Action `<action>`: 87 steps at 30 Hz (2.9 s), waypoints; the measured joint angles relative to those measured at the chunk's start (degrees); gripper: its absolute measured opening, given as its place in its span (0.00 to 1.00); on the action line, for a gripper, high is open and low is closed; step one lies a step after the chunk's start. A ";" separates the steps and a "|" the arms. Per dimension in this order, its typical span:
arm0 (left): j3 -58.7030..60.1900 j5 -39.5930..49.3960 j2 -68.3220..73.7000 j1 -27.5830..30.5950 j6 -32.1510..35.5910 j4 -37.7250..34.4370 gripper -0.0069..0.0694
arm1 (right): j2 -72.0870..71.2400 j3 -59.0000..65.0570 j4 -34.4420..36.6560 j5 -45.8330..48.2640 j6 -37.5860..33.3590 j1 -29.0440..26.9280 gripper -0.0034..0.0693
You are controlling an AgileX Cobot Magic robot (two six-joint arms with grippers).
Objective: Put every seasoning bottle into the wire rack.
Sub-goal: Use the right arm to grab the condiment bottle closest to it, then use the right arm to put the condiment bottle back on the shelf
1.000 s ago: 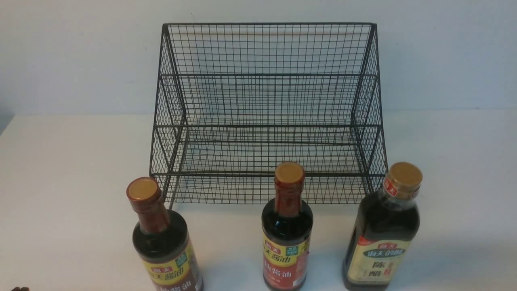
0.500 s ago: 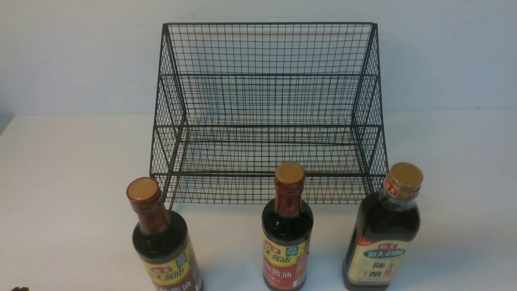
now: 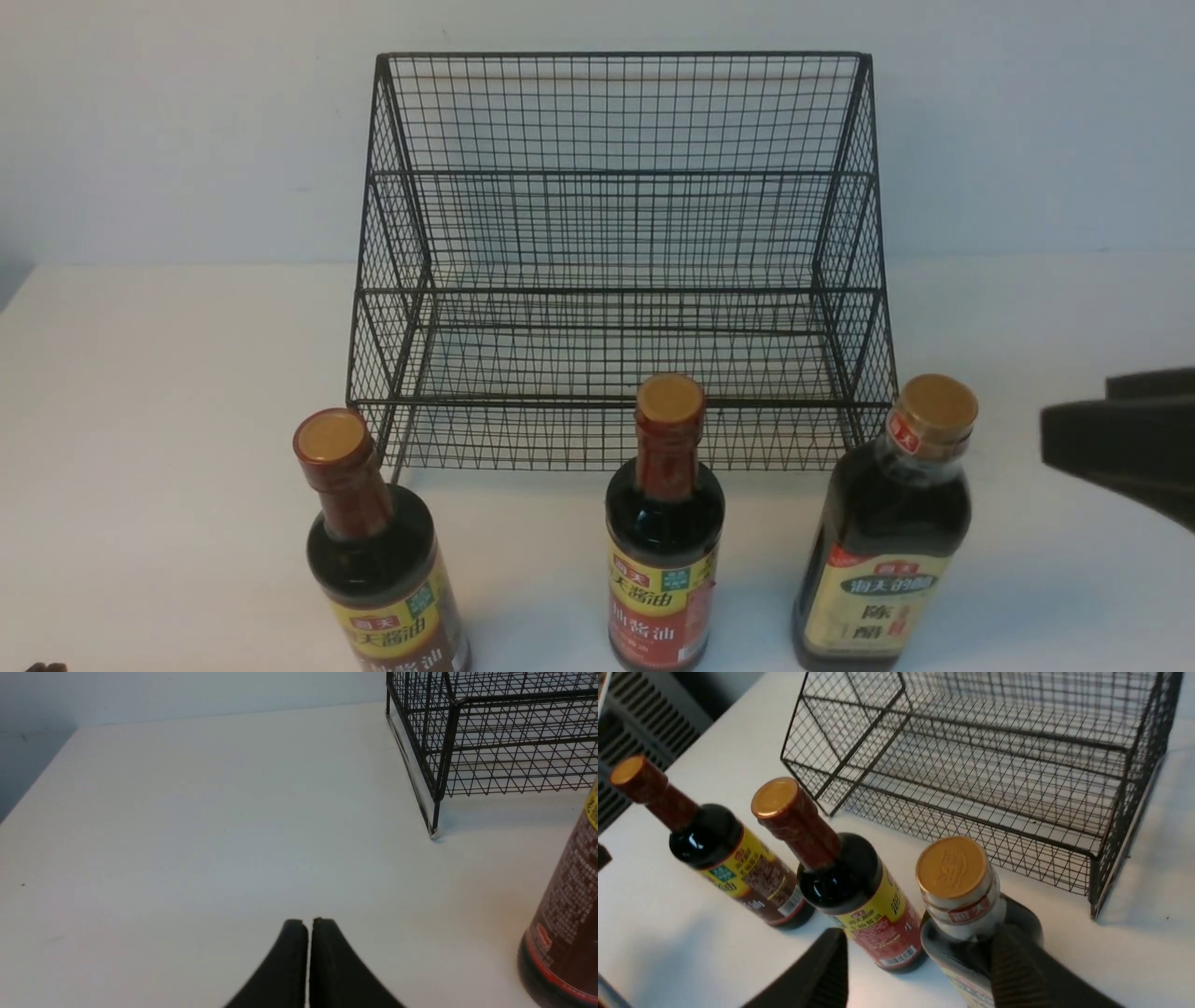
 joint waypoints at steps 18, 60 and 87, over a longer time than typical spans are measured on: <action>0.00 0.00 0.00 0.00 0.00 0.00 0.08 | 19.88 -2.11 -2.97 -8.81 -7.25 7.58 0.84; 0.00 0.00 0.00 0.00 0.00 0.00 0.08 | 39.33 -51.88 -5.36 1.93 -9.30 7.87 0.51; 0.00 0.00 0.00 0.00 0.00 0.00 0.08 | 59.40 -59.35 -17.38 2.58 -1.34 7.93 0.51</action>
